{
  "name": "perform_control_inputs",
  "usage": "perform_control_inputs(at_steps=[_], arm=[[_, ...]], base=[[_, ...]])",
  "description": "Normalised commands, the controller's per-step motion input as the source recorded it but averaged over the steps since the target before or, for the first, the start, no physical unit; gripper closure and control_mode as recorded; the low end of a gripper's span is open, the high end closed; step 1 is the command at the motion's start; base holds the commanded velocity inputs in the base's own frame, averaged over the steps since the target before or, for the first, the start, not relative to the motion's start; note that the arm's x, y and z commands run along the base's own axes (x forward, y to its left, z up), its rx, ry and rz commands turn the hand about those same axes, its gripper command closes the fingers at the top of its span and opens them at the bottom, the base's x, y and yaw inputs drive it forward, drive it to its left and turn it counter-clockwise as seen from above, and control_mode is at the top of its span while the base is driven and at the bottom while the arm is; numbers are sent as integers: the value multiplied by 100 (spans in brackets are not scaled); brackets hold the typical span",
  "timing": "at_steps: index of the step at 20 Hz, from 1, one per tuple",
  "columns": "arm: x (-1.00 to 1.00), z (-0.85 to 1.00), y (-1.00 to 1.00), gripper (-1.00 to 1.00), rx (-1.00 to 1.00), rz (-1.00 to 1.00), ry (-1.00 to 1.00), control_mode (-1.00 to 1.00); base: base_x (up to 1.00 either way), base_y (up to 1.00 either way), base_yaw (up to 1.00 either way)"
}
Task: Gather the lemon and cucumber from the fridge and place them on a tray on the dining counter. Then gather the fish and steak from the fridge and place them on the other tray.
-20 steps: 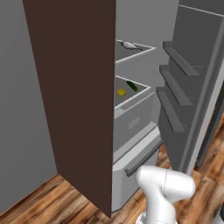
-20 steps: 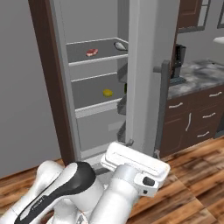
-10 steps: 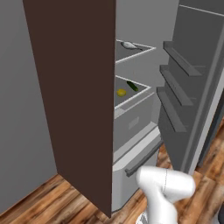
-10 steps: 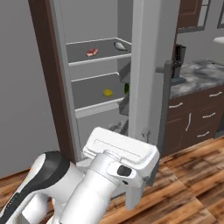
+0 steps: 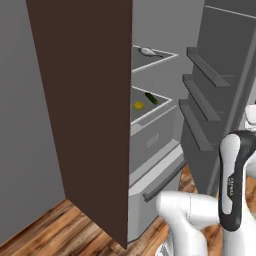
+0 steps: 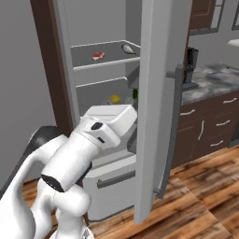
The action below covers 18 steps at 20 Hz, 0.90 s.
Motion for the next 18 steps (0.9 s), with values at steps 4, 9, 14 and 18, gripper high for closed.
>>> perform_control_inputs(at_steps=[4, 9, 14, 18], arm=[[100, 7, 64, -100, -16, -24, 34, -100], [100, 0, 54, -100, -13, -27, 34, -100], [85, 0, 46, -100, -9, -26, 35, -100], [70, 0, 23, -100, -5, -22, 38, -100]], base=[[0, 0, 0], [0, 0, 0], [0, 0, 0], [0, 0, 0]])
